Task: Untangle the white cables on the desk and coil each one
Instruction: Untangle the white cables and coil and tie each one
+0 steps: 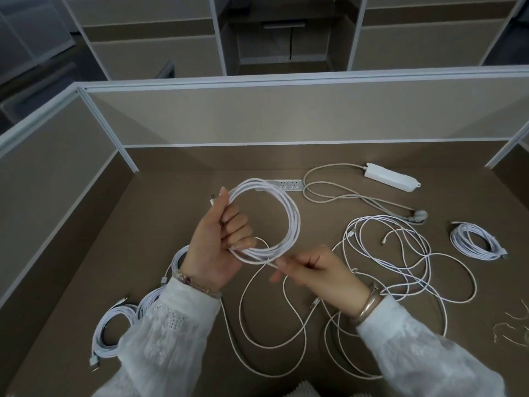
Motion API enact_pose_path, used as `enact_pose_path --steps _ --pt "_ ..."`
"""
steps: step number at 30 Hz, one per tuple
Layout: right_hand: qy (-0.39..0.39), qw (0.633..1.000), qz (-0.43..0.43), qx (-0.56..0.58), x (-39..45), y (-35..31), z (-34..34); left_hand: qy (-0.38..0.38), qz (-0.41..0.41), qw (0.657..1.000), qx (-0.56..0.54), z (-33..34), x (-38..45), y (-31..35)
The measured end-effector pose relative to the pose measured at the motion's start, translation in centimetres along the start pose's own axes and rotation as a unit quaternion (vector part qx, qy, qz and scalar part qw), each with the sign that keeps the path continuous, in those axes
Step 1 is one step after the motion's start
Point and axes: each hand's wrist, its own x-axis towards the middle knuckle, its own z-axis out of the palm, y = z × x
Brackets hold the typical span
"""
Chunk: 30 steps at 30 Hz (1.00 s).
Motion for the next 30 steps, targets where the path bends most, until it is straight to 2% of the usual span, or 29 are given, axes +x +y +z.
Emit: enact_pose_path --steps 4,6,11,15,18,23,26,28,30 --pt "0.001 0.999 0.026 0.021 -0.3 0.2 -0.2 0.007 0.004 1.000 0.012 0.1 -0.4 -0.2" --pt "0.010 0.996 0.049 0.069 -0.3 0.0 0.1 0.010 0.009 1.000 0.023 0.2 -0.5 -0.4" --pt "0.073 0.986 0.056 0.140 0.5 0.2 0.8 0.020 0.023 0.998 0.059 0.3 -0.6 -0.5" --pt "0.128 0.976 0.086 0.155 1.1 0.9 1.2 0.020 0.039 0.989 0.144 0.3 -0.6 -0.5" --pt "0.143 0.974 0.093 0.148 1.2 0.9 1.8 0.059 0.070 0.974 0.205 0.5 -0.6 -0.8" --pt "0.163 0.980 0.062 0.096 1.3 0.0 2.3 0.121 0.099 0.968 0.194 0.4 -0.2 -1.5" --pt "0.126 0.990 0.045 0.048 1.4 0.2 1.8 0.124 0.088 0.973 0.175 0.1 -0.1 -1.1" --pt "0.054 0.997 0.034 -0.040 1.4 0.7 0.6 0.124 0.080 0.974 0.173 -0.3 -0.1 0.0" --pt "-0.011 0.989 0.022 -0.144 1.5 1.8 -1.4 0.131 0.077 0.972 0.179 -0.9 -0.1 1.6"
